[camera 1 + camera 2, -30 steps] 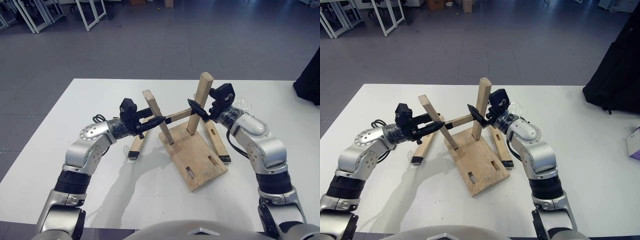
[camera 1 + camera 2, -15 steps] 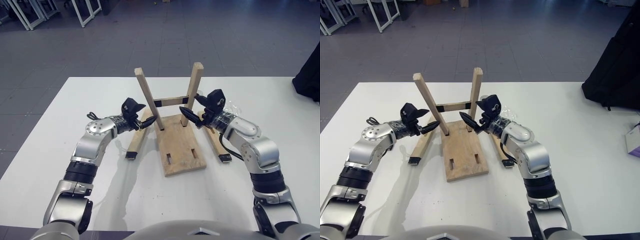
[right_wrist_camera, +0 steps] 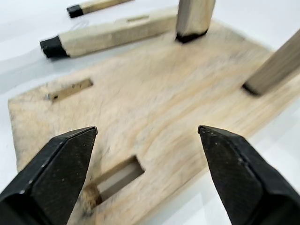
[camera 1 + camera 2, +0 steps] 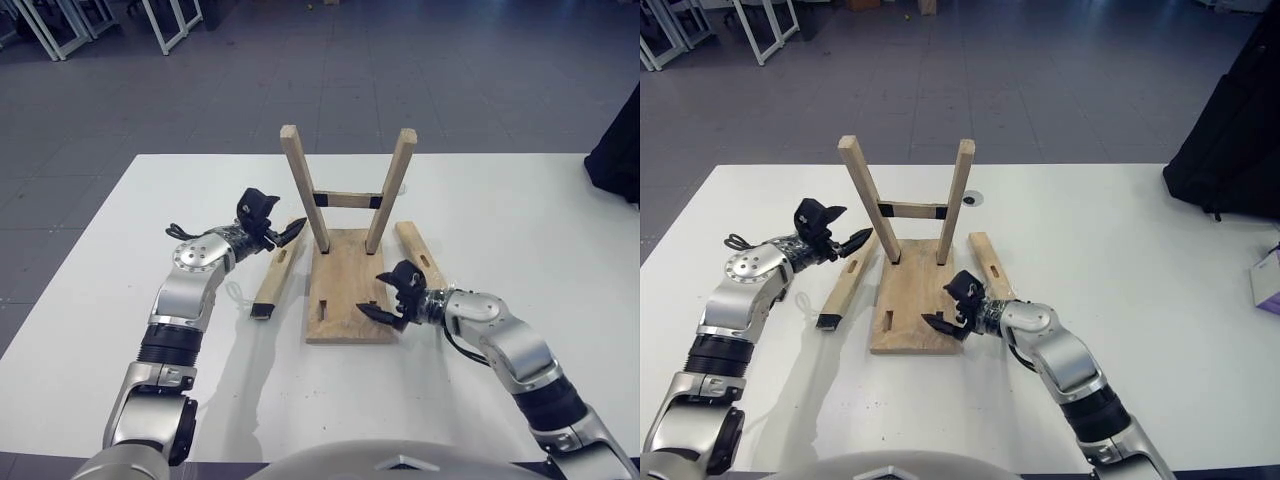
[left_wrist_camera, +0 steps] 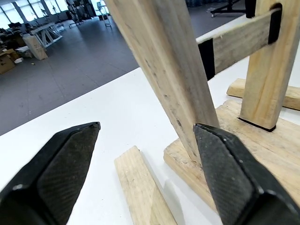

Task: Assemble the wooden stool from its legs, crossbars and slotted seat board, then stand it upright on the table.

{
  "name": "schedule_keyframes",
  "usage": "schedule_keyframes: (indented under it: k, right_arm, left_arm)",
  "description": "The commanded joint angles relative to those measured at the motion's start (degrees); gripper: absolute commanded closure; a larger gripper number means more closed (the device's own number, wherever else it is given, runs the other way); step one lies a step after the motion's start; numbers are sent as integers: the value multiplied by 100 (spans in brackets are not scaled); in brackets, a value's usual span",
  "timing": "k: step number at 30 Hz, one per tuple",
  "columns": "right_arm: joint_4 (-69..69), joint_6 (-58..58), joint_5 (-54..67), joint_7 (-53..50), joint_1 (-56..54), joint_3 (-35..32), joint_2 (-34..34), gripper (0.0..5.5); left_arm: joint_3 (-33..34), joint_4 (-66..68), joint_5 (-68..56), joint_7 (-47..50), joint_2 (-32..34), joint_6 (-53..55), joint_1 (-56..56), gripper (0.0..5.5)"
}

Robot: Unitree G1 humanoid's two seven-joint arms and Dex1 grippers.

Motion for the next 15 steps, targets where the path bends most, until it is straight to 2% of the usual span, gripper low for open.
schedule_keyframes:
  k: [1, 4, 7, 9, 12, 15]
  right_arm:
    - [-796, -145, 565, 58, -836, -736, 244, 155]
    - [-1076, -282, 527, 94, -1070, -845, 142, 155]
    - [-1253, -469, 524, -118, -1228, -995, 284, 155]
    - [-1333, -592, 641, 97, -1130, -979, 182, 155]
    - [-1170, -918, 465, 759, -723, -613, -337, 155]
    - [-557, -1162, -12, 974, -339, -93, -590, 155]
  left_arm:
    - [402, -633, -281, 186, -78, 161, 218, 183]
    - [816, -1534, -1074, 79, -189, 522, 326, 183]
    - [1395, -2824, -2463, 65, -326, 926, 389, 183]
    - [1441, -3404, -3173, 289, -458, 1247, 156, 183]
    - [997, -3232, -3583, 958, -994, 1855, -503, 183]
    - [769, -2098, -3544, 1838, -1869, 2203, -1096, 183]
